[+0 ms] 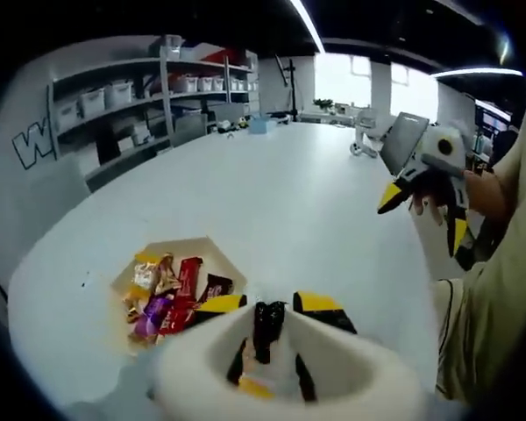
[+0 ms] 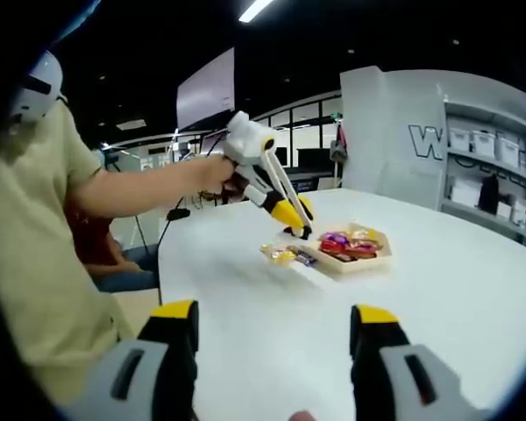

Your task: Place the target food into the container with the food tongs after gripping and lifting it, then release it inside without dropping or visibly crushing the food.

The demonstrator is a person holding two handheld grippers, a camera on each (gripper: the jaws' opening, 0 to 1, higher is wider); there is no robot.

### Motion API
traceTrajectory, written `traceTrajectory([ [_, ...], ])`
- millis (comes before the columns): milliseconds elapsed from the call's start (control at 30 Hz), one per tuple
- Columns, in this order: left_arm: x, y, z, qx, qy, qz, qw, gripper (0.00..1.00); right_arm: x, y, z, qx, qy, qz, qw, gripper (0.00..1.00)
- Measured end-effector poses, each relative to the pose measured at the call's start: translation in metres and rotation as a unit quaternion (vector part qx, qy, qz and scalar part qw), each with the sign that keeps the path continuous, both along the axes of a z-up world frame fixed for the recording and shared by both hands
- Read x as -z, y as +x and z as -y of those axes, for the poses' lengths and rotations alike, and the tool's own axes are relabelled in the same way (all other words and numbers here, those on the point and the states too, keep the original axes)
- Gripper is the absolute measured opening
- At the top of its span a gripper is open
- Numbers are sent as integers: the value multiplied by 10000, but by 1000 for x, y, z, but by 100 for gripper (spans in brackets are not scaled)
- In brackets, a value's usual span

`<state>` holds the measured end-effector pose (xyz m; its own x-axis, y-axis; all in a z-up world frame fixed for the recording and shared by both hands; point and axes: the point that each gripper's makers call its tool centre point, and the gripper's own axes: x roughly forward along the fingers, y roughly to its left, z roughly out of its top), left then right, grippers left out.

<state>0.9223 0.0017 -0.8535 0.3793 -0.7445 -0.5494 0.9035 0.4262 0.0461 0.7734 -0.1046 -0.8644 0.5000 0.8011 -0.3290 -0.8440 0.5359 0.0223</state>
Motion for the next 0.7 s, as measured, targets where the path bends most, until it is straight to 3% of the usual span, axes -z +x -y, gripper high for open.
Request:
traceTrajectory([
  [300, -20, 27, 9, -141, -75, 181, 9997, 19, 0, -1, 1, 9, 1, 4, 10000, 68],
  [700, -27, 61, 29, -353, -87, 317, 9988, 20, 0, -1, 5, 51, 0, 8, 10000, 68],
])
